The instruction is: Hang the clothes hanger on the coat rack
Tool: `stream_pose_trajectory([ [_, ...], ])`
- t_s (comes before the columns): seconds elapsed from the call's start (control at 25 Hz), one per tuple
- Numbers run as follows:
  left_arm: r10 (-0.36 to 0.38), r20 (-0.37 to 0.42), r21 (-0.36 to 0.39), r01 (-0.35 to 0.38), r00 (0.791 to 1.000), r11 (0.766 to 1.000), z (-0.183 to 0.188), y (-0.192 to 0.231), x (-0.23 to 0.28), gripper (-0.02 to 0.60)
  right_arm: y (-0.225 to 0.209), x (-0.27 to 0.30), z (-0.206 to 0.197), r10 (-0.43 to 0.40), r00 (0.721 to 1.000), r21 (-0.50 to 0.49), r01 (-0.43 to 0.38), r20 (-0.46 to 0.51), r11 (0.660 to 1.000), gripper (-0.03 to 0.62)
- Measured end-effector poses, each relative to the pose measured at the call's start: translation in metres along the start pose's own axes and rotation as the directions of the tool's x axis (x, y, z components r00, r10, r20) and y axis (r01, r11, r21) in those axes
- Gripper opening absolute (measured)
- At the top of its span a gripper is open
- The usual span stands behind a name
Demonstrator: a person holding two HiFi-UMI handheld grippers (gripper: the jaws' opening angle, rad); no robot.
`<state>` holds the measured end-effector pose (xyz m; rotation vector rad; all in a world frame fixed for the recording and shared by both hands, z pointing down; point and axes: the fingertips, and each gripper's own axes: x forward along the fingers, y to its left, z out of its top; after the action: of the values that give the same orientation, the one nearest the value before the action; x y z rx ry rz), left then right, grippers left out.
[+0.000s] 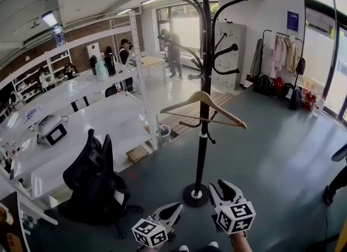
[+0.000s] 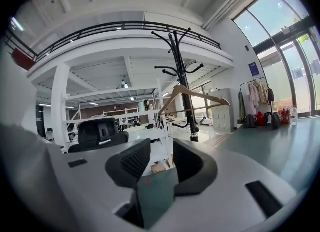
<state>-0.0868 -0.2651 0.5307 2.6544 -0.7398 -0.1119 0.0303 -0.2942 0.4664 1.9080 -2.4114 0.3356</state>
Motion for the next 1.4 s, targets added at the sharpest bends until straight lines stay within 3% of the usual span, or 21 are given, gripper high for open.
stream_pose_trajectory([
  [0.28,-0.067,0.048,0.15,0.059,0.997,0.987,0.035,-0.042,0.02,0.0,0.019,-0.016,-0.011,0.045,0.998,-0.022,-0.045,-0.033,0.999,0.143],
  [0.52,-0.09,0.065,0.315,0.065,0.994,0.947,0.045,-0.09,0.036,0.0,0.018,-0.045,-0.021,0.085,0.995,-0.003,-0.086,-0.045,0.996,0.143],
  [0.72,-0.079,0.107,0.34,0.038,0.991,0.94,0.042,-0.138,0.046,0.0,-0.002,-0.092,-0.028,0.086,0.995,-0.003,-0.086,-0.052,0.996,0.129],
  [0.96,-0.013,0.074,0.474,-0.024,0.997,0.88,0.005,-0.197,0.043,0.0,-0.031,-0.156,-0.055,0.065,0.994,0.01,-0.065,-0.09,0.998,0.093],
  [1.2,0.05,0.072,0.514,-0.08,0.996,0.854,-0.033,-0.246,0.022,0.0,-0.038,-0.212,-0.087,0.077,0.988,-0.019,-0.081,-0.137,0.997,0.049],
  [1.4,0.011,0.116,0.506,-0.069,0.993,0.86,-0.036,-0.283,0.005,0.0,-0.034,-0.238,-0.092,0.106,0.986,-0.022,-0.11,-0.125,0.994,0.031],
])
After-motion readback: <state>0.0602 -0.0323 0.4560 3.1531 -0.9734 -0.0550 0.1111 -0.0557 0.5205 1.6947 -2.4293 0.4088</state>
